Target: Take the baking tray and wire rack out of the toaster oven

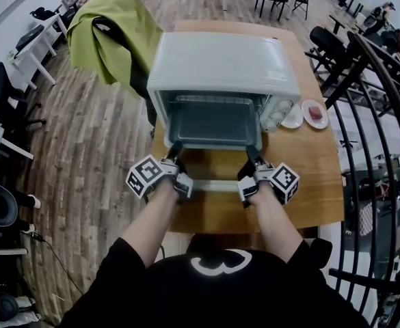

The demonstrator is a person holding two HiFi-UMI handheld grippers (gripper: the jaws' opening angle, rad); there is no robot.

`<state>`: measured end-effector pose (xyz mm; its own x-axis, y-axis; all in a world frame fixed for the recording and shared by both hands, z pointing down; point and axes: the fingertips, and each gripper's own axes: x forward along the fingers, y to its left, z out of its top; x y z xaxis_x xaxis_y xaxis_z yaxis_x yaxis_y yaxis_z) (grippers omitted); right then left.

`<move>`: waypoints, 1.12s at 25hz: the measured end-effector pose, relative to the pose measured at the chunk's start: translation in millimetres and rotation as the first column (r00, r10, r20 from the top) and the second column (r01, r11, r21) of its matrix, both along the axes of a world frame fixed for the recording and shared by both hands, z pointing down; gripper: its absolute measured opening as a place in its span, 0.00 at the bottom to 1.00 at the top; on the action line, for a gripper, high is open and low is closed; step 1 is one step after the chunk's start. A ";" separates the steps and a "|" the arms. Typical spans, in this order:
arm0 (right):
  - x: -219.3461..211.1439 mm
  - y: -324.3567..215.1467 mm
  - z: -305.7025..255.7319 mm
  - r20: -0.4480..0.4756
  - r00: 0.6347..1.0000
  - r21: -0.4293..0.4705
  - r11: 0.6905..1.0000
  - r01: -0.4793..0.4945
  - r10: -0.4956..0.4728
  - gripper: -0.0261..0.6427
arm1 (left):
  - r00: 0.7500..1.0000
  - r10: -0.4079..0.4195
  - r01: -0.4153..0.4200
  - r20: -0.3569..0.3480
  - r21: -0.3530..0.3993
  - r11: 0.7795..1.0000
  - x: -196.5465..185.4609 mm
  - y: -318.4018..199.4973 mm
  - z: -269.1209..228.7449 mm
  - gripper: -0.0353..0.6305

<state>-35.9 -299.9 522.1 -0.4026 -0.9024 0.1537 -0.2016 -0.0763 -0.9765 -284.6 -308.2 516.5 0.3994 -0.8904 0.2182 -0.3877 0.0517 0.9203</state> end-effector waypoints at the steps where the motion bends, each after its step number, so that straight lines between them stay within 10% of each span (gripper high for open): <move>1: 0.2 2.9 -0.2 0.001 1.000 0.001 1.000 0.000 0.000 0.10 | 1.000 0.001 -0.001 0.001 0.001 1.000 0.1 3.0 -0.1 0.15; 28: 4.2 87.9 -25.8 -0.094 0.994 0.090 0.994 0.060 -0.052 0.10 | 0.996 -0.001 -0.005 0.094 0.061 0.998 5.2 95.1 -21.5 0.16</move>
<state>-31.7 -212.0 496.3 -0.4409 -0.8908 0.1096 -0.2923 0.0270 -0.9560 -279.3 -213.1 495.1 0.3814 -0.9025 0.2002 -0.4724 -0.0041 0.8814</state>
